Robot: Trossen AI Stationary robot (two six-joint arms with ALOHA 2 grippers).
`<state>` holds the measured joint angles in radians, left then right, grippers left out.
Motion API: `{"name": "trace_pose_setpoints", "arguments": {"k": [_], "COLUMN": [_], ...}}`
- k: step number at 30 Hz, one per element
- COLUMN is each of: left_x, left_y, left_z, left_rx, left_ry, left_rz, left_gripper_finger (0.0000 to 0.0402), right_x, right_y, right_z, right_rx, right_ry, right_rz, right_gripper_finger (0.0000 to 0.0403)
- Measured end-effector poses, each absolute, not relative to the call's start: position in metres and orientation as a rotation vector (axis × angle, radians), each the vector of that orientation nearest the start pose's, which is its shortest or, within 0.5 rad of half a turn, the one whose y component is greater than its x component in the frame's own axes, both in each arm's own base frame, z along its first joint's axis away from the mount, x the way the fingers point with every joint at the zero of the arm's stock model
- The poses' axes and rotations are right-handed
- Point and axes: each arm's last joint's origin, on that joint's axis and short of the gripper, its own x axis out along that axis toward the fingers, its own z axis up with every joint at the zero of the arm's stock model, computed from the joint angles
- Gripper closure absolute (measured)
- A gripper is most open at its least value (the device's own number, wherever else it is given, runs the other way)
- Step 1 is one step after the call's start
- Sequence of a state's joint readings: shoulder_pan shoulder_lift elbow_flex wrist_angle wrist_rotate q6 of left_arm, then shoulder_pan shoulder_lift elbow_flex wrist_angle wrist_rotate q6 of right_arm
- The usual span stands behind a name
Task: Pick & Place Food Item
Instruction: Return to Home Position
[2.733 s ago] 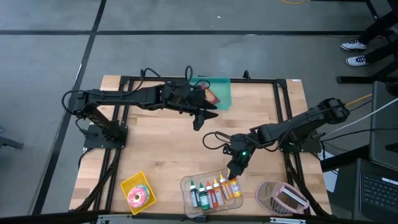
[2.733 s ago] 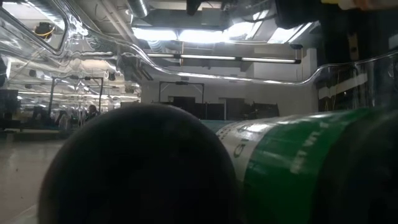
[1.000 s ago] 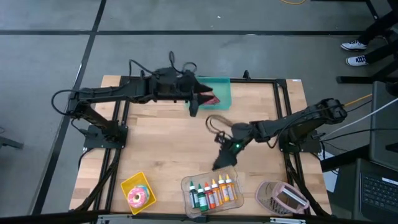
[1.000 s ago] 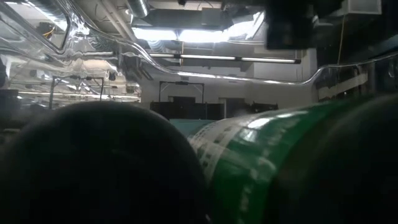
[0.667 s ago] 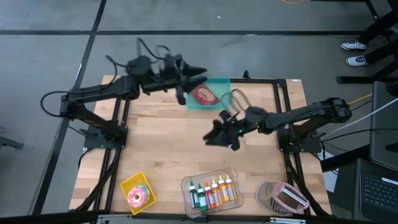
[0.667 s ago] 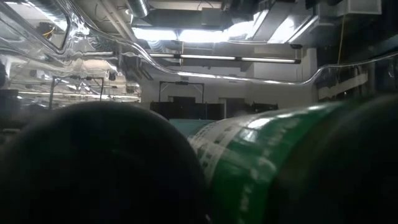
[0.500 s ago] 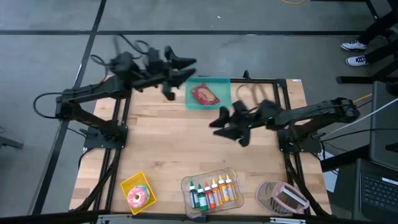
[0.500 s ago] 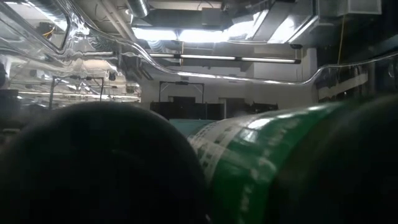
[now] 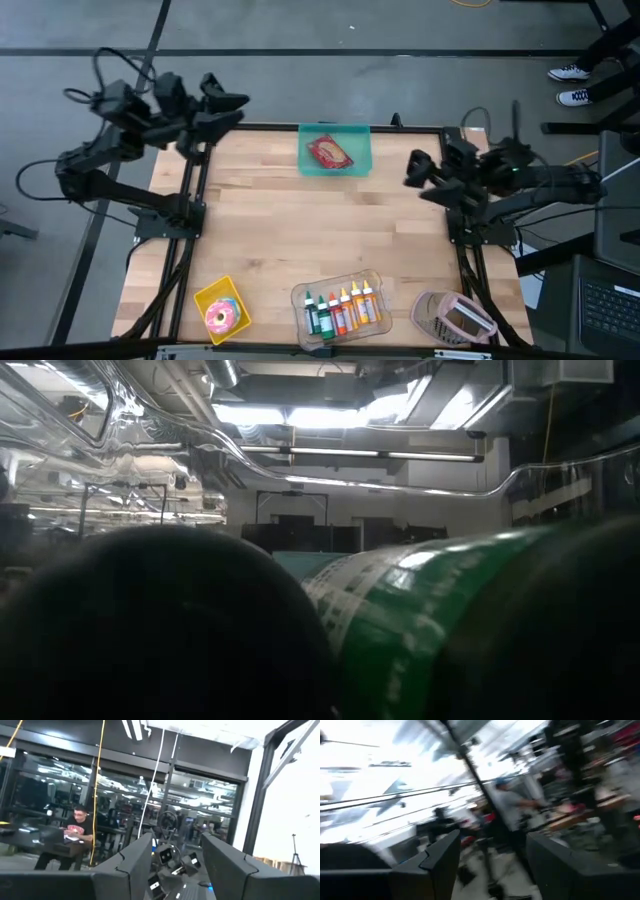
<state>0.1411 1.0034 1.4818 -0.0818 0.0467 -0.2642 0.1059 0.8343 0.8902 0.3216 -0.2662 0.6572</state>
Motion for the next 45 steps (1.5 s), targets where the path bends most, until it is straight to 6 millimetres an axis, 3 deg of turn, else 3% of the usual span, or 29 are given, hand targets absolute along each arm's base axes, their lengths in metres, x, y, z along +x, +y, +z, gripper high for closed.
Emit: {"name": "trace_pose_setpoints", "arguments": {"k": [9,11,13,16,22,27,33,38,45], "left_x": [0.125,0.122,0.121,0.118,0.111,0.114,0.119,0.119,0.116], "left_y": [0.016,0.015,0.011,0.004,0.0,-0.001,-0.002,-0.001,0.0], "left_z": [0.53,0.531,0.532,0.528,0.508,0.472,0.411,0.354,0.292], "left_rx": [-0.252,-0.35,-0.308,-0.18,-0.173,-0.145,-0.143,-0.173,-0.226], "left_ry": [-0.38,-0.39,-0.371,-0.304,-0.246,-0.246,-0.256,-0.321,-0.378], "left_rz": [0.035,-0.004,-0.126,-0.329,-0.29,-0.228,-0.199,-0.16,-0.159], "left_gripper_finger": [0.0233,0.0233,0.0233,0.0233,0.0233,0.0233,0.0233,0.0233,0.0233], "right_x": [0.161,0.161,0.158,0.145,0.109,0.082,0.06,0.057,0.045], "right_y": [0.028,0.028,0.028,0.031,0.036,0.031,0.028,0.027,0.023], "right_z": [0.412,0.413,0.415,0.422,0.419,0.408,0.4,0.375,0.326], "right_rx": [0.577,0.614,0.621,0.456,0.219,0.229,0.112,0.13,0.192], "right_ry": [-0.226,-0.233,-0.244,-0.302,-0.302,-0.201,-0.214,-0.18,-0.171], "right_rz": [0.611,0.595,0.622,0.768,0.862,0.783,0.77,0.747,0.716], "right_gripper_finger": [0.0179,0.0179,0.0179,0.0179,0.0179,0.0179,0.0179,0.0179,0.0179]}}
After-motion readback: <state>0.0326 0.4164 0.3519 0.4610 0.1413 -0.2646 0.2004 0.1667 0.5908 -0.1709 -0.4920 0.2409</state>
